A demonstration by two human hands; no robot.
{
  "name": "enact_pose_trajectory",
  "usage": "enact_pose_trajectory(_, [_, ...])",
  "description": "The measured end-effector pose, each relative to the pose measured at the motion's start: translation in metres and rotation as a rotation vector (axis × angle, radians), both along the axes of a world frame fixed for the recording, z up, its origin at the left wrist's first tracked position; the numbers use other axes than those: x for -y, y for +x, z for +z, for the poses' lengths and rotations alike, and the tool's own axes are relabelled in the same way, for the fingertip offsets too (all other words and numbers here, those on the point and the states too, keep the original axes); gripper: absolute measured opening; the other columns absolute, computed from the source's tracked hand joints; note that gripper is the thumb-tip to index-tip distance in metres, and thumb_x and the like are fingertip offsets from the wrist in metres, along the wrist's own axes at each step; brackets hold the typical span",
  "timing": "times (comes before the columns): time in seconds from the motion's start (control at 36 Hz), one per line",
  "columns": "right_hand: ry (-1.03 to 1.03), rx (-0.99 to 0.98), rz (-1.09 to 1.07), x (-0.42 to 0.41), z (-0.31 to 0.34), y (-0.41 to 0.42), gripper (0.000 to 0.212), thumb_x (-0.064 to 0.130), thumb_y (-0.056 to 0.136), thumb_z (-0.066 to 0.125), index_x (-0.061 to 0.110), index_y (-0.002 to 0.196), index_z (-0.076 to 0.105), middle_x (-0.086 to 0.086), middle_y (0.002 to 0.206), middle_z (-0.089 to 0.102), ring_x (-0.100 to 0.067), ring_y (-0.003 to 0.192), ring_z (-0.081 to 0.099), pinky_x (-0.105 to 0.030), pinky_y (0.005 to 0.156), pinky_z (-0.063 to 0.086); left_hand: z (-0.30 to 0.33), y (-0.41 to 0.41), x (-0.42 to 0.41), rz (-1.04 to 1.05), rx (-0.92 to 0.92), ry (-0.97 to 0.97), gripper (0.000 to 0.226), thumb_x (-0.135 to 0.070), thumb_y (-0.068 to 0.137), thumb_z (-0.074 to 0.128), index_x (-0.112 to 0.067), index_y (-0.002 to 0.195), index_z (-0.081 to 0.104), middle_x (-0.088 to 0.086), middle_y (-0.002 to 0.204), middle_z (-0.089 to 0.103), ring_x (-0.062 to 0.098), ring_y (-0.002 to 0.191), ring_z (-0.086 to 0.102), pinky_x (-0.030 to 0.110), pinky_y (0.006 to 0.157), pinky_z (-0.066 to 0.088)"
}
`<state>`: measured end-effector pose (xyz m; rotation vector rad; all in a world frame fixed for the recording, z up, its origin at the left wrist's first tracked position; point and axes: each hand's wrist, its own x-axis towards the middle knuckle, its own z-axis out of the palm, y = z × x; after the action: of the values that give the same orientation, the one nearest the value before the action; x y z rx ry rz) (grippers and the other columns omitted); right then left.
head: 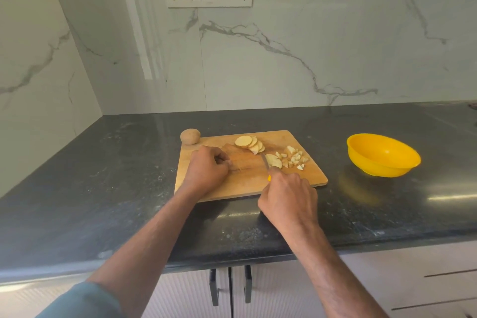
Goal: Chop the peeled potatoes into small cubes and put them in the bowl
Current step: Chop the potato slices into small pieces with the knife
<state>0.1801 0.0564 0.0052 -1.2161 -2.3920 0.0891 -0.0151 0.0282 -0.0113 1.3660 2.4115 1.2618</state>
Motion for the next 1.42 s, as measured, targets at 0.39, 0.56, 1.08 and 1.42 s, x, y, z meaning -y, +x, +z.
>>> enact_pose_trajectory(0.39, [0.051, -0.088, 0.055, -0.005, -0.001, -0.004, 0.033, 0.022, 0.091, 0.053, 0.02, 0.123, 0.062, 0.0, 0.078, 0.063, -0.019, 0.065, 0.048, -0.027, 0.058, 0.036, -0.002, 0.0, -0.006, -0.008, -0.033, -0.036, 0.002, -0.02, 0.09, 0.076, -0.019, 0.091, 0.077, -0.005, 0.084, 0.069, 0.01, 0.079, 0.061, 0.022, 0.066, 0.048])
enact_pose_trajectory(0.56, [0.137, -0.126, 0.102, -0.026, 0.008, -0.019, 0.036, 0.024, 0.093, 0.055, 0.02, 0.128, 0.063, 0.002, 0.073, 0.067, -0.017, 0.061, 0.055, -0.024, 0.055, 0.04, 0.01, -0.006, -0.023, -0.036, -0.051, -0.09, 0.001, -0.017, 0.09, 0.076, -0.017, 0.091, 0.076, -0.003, 0.084, 0.07, 0.015, 0.08, 0.065, 0.028, 0.07, 0.057])
enact_pose_trajectory(1.08, [0.115, -0.144, 0.085, -0.049, -0.001, -0.026, 0.035, 0.027, 0.094, 0.054, 0.022, 0.128, 0.061, -0.001, 0.085, 0.072, -0.021, 0.077, 0.069, -0.03, 0.063, 0.05, 0.015, -0.025, -0.087, -0.01, -0.108, -0.275, 0.057, -0.053, 0.081, 0.08, -0.018, 0.123, 0.063, -0.001, 0.112, 0.065, 0.016, 0.099, 0.061, 0.038, 0.088, 0.059])
enact_pose_trajectory(1.42, [0.124, -0.174, 0.065, -0.051, -0.008, -0.02, 0.035, 0.028, 0.093, 0.054, 0.025, 0.127, 0.061, -0.004, 0.086, 0.071, -0.026, 0.08, 0.069, -0.028, 0.06, 0.037, 0.012, -0.025, -0.046, -0.195, -0.039, -0.11, 0.051, -0.03, 0.07, 0.076, -0.022, 0.118, 0.06, -0.006, 0.107, 0.063, 0.017, 0.1, 0.057, 0.037, 0.085, 0.05])
